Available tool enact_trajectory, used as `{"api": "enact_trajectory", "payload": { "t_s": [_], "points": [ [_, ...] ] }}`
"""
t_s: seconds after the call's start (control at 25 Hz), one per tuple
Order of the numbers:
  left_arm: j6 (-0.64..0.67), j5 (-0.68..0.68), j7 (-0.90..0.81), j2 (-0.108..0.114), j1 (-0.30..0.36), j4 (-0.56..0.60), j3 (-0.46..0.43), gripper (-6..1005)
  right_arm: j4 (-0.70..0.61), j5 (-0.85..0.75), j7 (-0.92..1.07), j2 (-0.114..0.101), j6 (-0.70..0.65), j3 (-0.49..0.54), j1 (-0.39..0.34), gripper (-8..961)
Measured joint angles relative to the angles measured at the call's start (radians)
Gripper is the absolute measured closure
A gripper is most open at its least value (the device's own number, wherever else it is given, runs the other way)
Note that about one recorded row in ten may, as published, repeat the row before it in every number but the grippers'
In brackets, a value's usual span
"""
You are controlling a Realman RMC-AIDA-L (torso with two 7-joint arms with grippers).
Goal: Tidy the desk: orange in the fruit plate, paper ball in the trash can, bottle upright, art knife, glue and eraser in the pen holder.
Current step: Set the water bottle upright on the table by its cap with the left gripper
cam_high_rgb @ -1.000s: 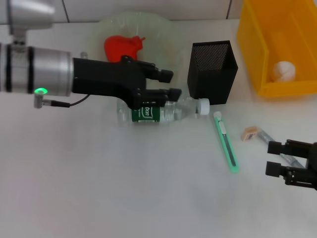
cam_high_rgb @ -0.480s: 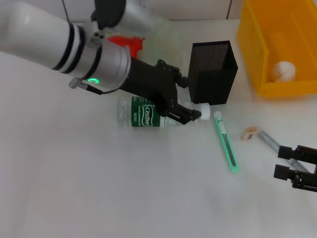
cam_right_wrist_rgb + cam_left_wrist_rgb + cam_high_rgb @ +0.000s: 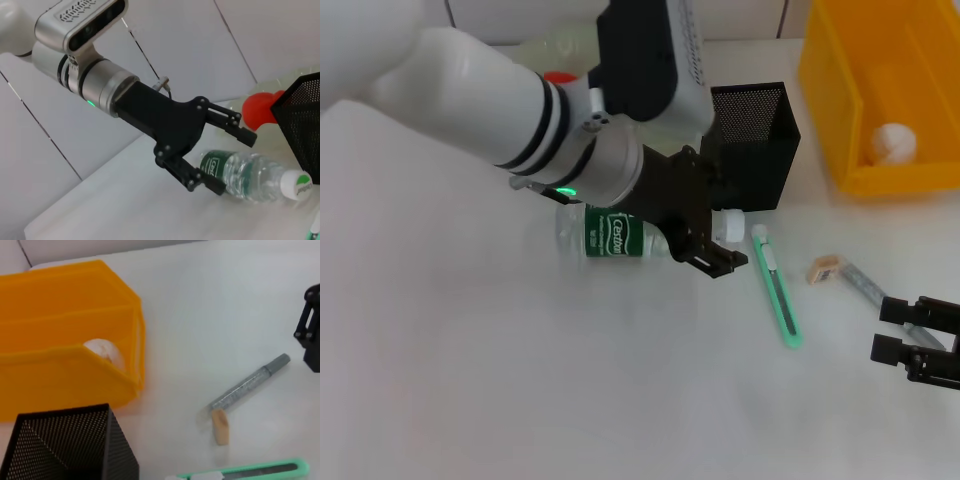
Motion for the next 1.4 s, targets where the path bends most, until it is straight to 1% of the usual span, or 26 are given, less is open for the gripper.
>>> {"api": "enact_trajectory", "payload": {
  "t_s": [0.04,0.08,0.12,0.2,0.4,0.64,0.76,1.04,1.08,1.28,1.4],
  "points": [
    [-0.019,0.008,-0.003,0.000,-0.005,-0.003,0.020,190,0.000,-0.003,0.000,-0.002,0.001,0.000,-0.001,233],
    [-0.019,0.008,-0.003,0.000,-0.005,-0.003,0.020,191,0.000,-0.005,0.000,-0.003,0.002,0.001,-0.004,233],
    [-0.061,0.034,-0.023,0.000,-0.018,-0.014,0.053,191,0.000,-0.006,0.000,-0.006,0.003,0.002,-0.006,233],
    [-0.081,0.052,-0.041,0.000,-0.025,-0.022,0.069,192,0.001,-0.006,0.000,-0.010,0.006,0.025,-0.016,233],
    [-0.123,0.098,-0.071,0.000,-0.050,-0.064,0.098,194,0.001,-0.007,0.000,-0.011,0.010,0.038,-0.021,233],
    [-0.146,0.103,-0.071,0.000,-0.058,-0.093,0.108,197,0.001,-0.007,0.000,-0.006,0.026,0.038,-0.021,232],
    [-0.195,0.101,-0.071,0.000,-0.082,-0.148,0.140,199,0.006,-0.007,0.000,-0.004,0.033,0.038,-0.021,233],
    [-0.218,0.093,-0.092,0.000,-0.100,-0.160,0.175,201,0.016,-0.007,0.000,-0.004,0.036,0.038,-0.014,234],
    [-0.222,0.093,-0.116,0.000,-0.113,-0.165,0.185,201,0.018,-0.007,0.000,-0.004,0.037,0.038,-0.012,234],
    [-0.224,0.093,-0.155,0.000,-0.135,-0.178,0.202,202,0.034,-0.007,0.000,-0.003,0.057,0.038,0.001,233],
    [-0.242,0.093,-0.170,-0.001,-0.149,-0.205,0.216,203,0.039,-0.007,0.000,-0.002,0.062,0.033,0.009,233]
  ]
}}
